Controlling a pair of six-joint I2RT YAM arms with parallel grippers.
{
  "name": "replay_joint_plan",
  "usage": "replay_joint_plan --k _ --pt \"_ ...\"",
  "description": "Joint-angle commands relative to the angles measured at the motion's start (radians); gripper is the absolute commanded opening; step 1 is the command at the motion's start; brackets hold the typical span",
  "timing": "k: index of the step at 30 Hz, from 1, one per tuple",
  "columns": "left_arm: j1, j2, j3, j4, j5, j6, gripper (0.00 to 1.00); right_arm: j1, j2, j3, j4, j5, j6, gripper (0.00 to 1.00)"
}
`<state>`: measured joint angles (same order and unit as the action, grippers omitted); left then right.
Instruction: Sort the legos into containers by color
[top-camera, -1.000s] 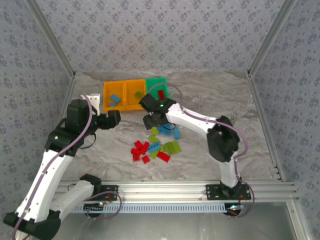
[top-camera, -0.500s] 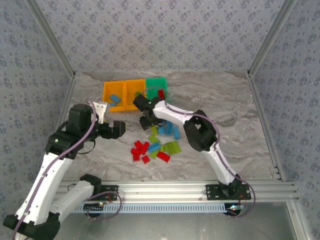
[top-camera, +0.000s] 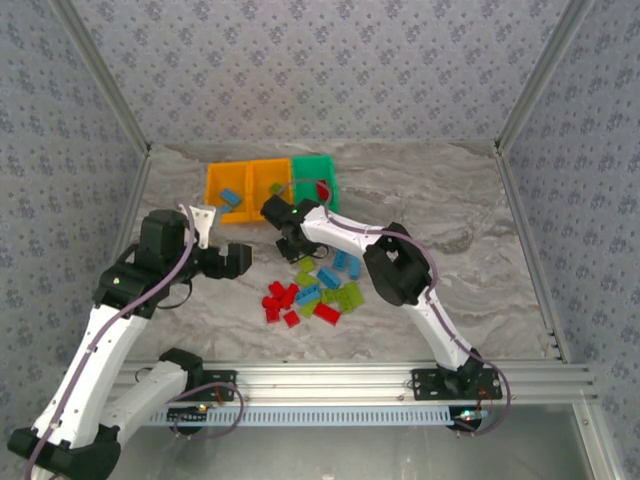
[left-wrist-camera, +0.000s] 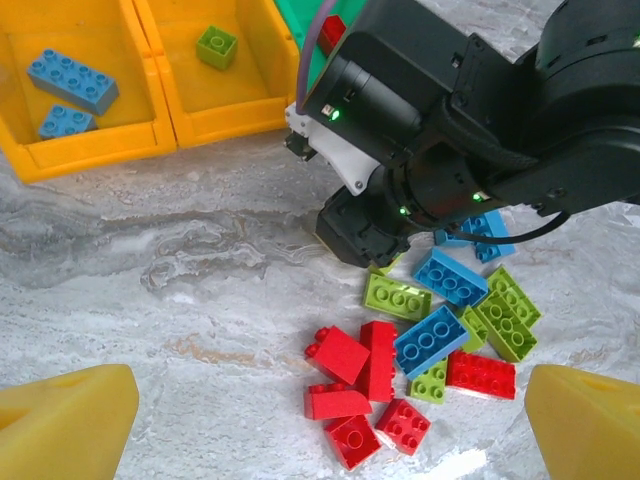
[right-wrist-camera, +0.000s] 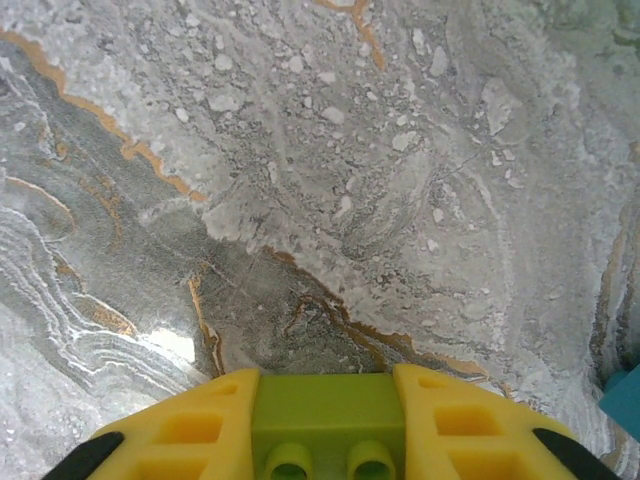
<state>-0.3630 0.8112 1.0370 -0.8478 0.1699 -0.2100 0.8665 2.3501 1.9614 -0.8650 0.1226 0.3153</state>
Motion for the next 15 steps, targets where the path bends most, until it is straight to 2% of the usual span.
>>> replay_joint_plan --k 1,4,5,9,15 --pt "-0.008 -0.017 -0.005 0.033 -0.014 -0.013 0.99 0.009 -0.044 -0.012 -0.016 -0.009 0.002 0.27" --pt "-0.008 -0.027 0.010 0.007 -0.052 -0.026 0.99 0.009 -0.104 -0.004 0.001 -0.003 0.004 0.26" --pt "-0.008 -0.032 0.012 0.002 -0.074 -0.033 0.99 0.009 -0.129 -0.003 0.007 0.004 0.002 0.23" --pt "-0.008 -0.051 0.028 -0.022 -0.176 -0.081 0.99 0.015 -0.238 0.009 0.057 0.063 -0.016 0.19" --pt "-0.008 -0.080 0.030 -0.024 -0.247 -0.124 0.99 0.015 -0.319 0.011 0.257 0.161 -0.084 0.20"
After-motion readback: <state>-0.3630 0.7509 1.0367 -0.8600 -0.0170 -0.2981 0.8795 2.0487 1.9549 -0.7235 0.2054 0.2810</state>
